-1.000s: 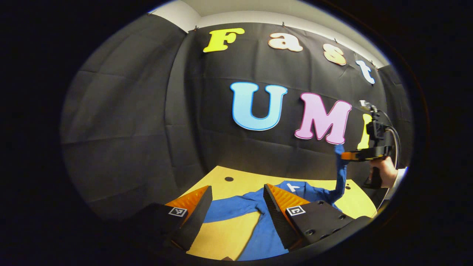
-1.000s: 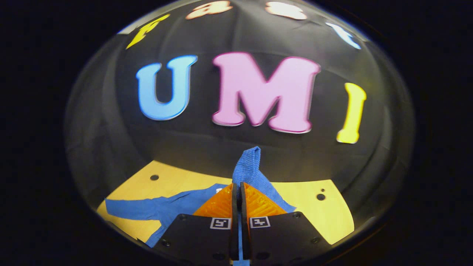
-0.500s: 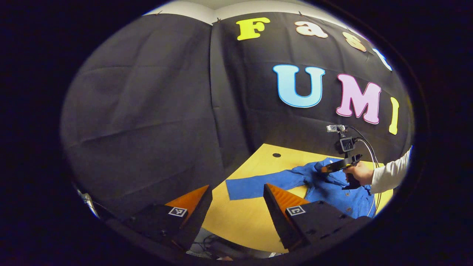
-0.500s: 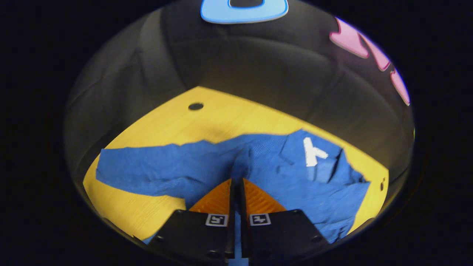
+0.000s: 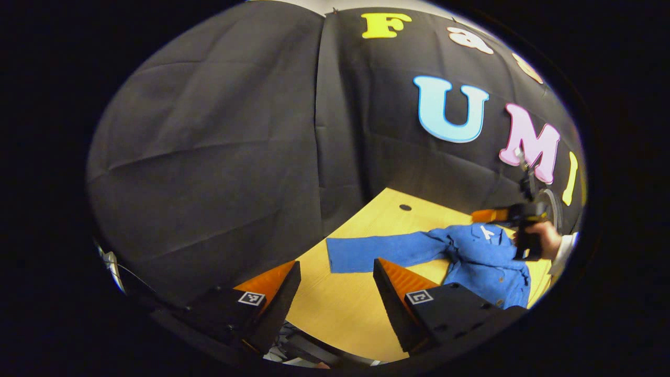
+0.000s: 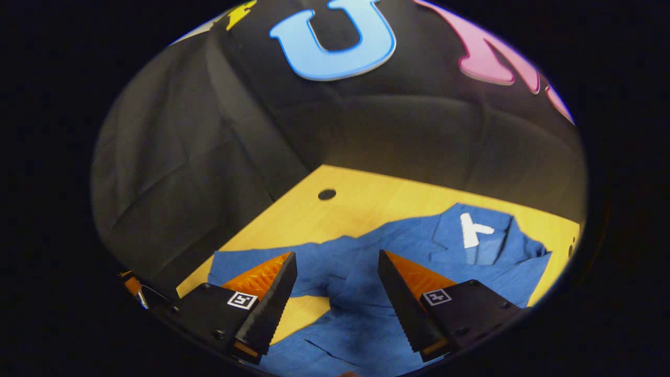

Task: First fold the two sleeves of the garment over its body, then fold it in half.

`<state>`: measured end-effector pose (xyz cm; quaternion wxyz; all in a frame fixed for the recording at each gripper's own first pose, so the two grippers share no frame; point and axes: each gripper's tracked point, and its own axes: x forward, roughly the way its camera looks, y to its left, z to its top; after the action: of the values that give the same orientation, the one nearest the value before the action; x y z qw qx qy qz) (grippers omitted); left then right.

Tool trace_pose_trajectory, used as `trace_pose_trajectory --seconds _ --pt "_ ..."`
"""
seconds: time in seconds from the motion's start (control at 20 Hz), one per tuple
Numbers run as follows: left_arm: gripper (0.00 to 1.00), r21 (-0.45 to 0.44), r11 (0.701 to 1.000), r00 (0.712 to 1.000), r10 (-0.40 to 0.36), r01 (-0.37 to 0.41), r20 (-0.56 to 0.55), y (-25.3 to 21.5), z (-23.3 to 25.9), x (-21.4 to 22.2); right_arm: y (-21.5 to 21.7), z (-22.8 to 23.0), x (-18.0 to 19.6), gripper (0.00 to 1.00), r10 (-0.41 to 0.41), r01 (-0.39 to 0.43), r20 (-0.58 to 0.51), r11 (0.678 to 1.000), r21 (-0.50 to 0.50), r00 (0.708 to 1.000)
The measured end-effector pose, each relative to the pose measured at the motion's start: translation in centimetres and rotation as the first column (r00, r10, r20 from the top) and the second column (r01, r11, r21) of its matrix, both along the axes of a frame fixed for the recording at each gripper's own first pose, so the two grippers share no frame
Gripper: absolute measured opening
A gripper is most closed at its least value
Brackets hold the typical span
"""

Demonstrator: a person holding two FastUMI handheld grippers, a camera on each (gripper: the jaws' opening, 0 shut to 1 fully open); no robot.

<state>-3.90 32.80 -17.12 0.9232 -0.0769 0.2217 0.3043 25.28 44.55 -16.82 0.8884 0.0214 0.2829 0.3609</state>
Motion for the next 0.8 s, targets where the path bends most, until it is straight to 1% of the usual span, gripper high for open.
trace_pose_trajectory --seconds 0.1,0.2,0.25,0.35,0.45,0.6,0.75,0.8 --pt "0.81 -0.031 0.999 0.998 -0.017 0.015 -0.058 1.3 -2.3 1.8 -3.0 4.8 -1.7 0.98 0.014 -0.017 0.093 0.999 0.029 0.996" --pt "0.82 -0.086 0.996 0.997 -0.035 0.029 -0.070 2.7 -4.7 4.8 -7.5 8.5 -3.5 0.98 0.020 -0.023 0.165 1.000 0.018 0.986" --pt "0.82 -0.128 0.992 0.995 -0.033 0.021 -0.091 3.4 -6.2 5.8 -9.9 10.2 -4.4 0.98 0.014 -0.017 0.190 1.000 0.013 0.982" --pt "0.82 -0.190 0.982 0.992 -0.030 0.006 -0.123 4.7 -9.1 7.8 -15.1 13.5 -6.4 0.98 -0.026 0.025 0.220 1.000 0.007 0.975" --pt "0.82 -0.236 0.972 0.988 -0.030 -0.007 -0.154 5.4 -11.7 9.6 -20.2 15.7 -7.7 0.98 -0.096 0.097 0.238 0.995 0.005 0.966" --pt "0.82 -0.256 0.967 0.978 -0.039 -0.016 -0.207 6.4 -14.7 10.9 -27.1 17.6 -9.9 0.98 -0.194 0.201 0.259 0.980 -0.003 0.946" --pt "0.83 -0.246 0.969 0.968 -0.068 0.007 -0.240 6.6 -16.4 12.3 -32.7 18.1 -10.9 0.96 -0.314 0.323 0.251 0.946 0.005 0.916" --pt "0.83 -0.259 0.966 0.964 -0.073 0.004 -0.256 6.6 -17.1 12.3 -34.1 18.3 -11.1 0.96 -0.356 0.363 0.245 0.932 0.016 0.902"
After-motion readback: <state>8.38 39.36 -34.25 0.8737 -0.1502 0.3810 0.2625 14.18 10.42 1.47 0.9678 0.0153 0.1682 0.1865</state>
